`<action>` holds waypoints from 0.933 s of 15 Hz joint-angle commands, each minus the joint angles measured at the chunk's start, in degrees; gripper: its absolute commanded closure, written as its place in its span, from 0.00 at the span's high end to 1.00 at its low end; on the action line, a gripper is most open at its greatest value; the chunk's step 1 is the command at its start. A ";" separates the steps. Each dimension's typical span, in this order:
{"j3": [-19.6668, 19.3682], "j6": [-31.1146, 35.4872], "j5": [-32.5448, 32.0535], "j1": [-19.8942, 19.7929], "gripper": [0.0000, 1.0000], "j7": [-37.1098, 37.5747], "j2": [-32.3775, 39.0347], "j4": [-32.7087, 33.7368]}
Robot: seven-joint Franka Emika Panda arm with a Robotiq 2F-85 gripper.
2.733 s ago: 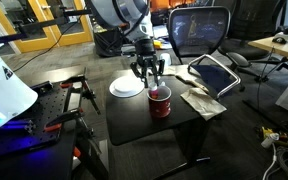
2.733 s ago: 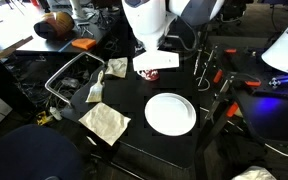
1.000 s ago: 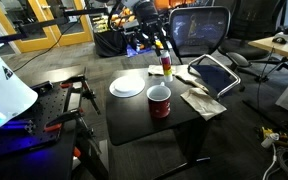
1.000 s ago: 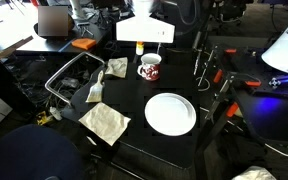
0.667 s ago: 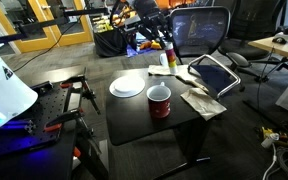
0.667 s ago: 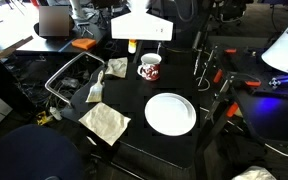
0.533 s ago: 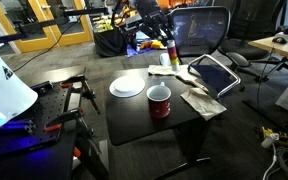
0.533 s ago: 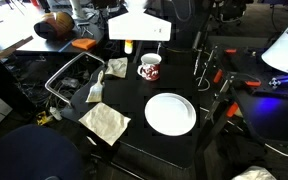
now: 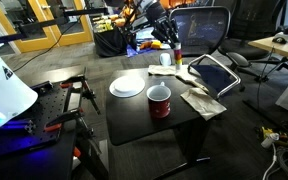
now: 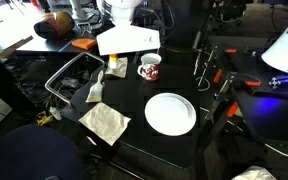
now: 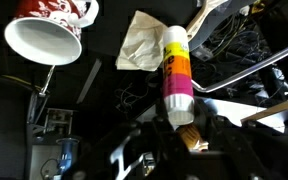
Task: Remove the glue stick from the mug cup
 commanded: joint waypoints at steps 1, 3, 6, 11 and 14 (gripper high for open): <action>0.22 6.88 0.08 -3.05 0.08 -5.98 4.30 4.48; 0.10 12.65 1.84 -5.06 0.08 -9.96 6.51 6.31; -0.01 19.45 7.71 -7.85 0.08 -17.82 9.59 8.19; 0.24 25.32 25.09 -10.45 0.08 -35.66 13.62 9.17; 0.31 26.77 38.53 -10.52 0.08 -47.41 14.87 8.70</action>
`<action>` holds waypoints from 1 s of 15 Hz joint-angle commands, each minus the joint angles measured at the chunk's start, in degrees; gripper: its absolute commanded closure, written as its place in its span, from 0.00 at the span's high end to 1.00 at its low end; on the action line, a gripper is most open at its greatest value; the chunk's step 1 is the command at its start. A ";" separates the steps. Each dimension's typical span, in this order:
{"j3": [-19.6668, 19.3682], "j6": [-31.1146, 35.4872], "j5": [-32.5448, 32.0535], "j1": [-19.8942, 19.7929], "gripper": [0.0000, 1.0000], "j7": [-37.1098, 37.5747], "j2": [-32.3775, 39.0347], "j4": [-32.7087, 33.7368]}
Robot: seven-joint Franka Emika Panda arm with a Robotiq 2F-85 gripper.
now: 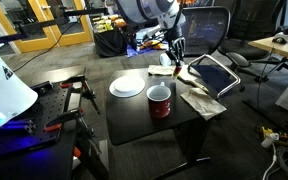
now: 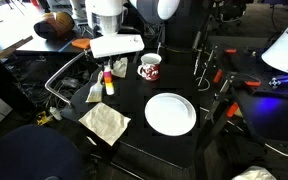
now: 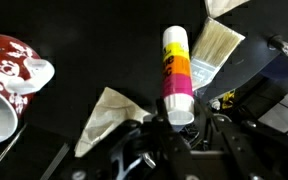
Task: Remove the glue stick from the mug cup
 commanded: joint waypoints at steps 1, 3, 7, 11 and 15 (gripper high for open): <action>0.26 2.02 14.08 -0.22 0.08 -12.78 1.52 0.35; -1.07 1.43 22.63 1.34 0.08 -18.78 1.59 0.14; -5.67 0.19 32.36 5.88 0.58 -23.84 1.16 -0.02; -13.21 0.30 33.81 13.08 0.87 -21.49 0.78 -0.72; -21.02 0.35 31.56 21.09 1.00 -17.40 0.78 -1.56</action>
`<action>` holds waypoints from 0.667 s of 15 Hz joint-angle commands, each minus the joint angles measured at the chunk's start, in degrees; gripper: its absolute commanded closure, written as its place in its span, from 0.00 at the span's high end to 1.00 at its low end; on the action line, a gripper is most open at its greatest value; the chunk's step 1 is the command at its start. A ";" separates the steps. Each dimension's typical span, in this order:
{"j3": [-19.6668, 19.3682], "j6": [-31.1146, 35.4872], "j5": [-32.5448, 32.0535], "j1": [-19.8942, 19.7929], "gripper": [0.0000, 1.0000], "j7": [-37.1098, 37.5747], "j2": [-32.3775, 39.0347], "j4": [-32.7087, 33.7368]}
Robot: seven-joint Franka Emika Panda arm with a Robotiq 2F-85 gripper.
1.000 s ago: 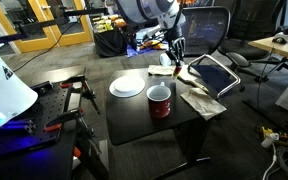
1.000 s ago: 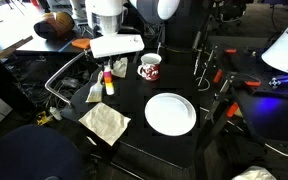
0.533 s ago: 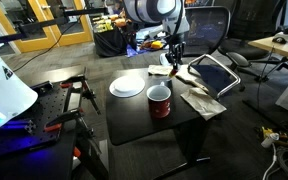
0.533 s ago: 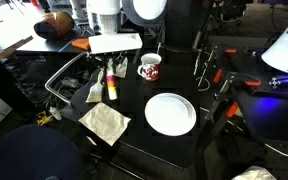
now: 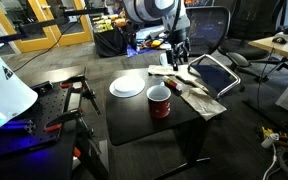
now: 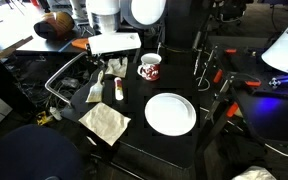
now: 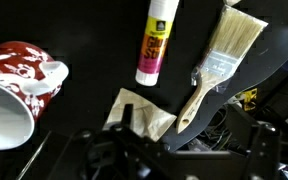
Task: Remove the glue stick from the mug cup
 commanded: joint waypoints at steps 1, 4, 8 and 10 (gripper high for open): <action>-6.06 -0.24 -1.06 6.69 1.00 3.52 -0.71 -1.44; -8.50 -0.38 -1.65 9.73 1.00 4.98 -0.78 -1.96; -7.88 -0.14 -1.05 9.35 1.00 3.84 0.01 -1.07; -8.10 -0.15 -1.16 9.68 1.00 4.23 0.00 -1.26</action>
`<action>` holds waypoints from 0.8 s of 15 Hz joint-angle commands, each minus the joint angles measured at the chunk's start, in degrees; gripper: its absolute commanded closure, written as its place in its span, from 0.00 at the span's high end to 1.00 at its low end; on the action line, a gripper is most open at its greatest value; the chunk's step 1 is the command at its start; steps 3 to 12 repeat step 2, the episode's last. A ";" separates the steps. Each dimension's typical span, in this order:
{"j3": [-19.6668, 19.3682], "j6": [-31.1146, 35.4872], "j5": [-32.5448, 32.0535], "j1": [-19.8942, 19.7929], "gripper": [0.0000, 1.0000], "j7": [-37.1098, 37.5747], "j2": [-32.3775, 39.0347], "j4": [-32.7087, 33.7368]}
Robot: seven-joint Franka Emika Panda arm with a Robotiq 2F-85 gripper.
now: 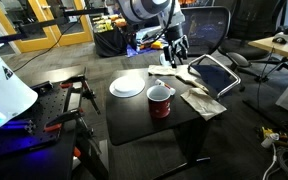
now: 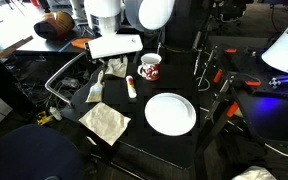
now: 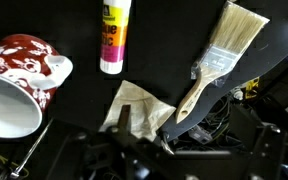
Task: Remove the glue stick from the mug cup
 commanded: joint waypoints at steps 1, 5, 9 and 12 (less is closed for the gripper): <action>0.32 -0.13 -0.41 -0.39 1.00 0.19 -0.03 0.10; 0.28 -0.13 -0.42 -0.40 1.00 0.19 -0.03 0.08; 0.28 -0.13 -0.42 -0.40 1.00 0.19 -0.03 0.08; 0.28 -0.13 -0.42 -0.40 1.00 0.19 -0.03 0.08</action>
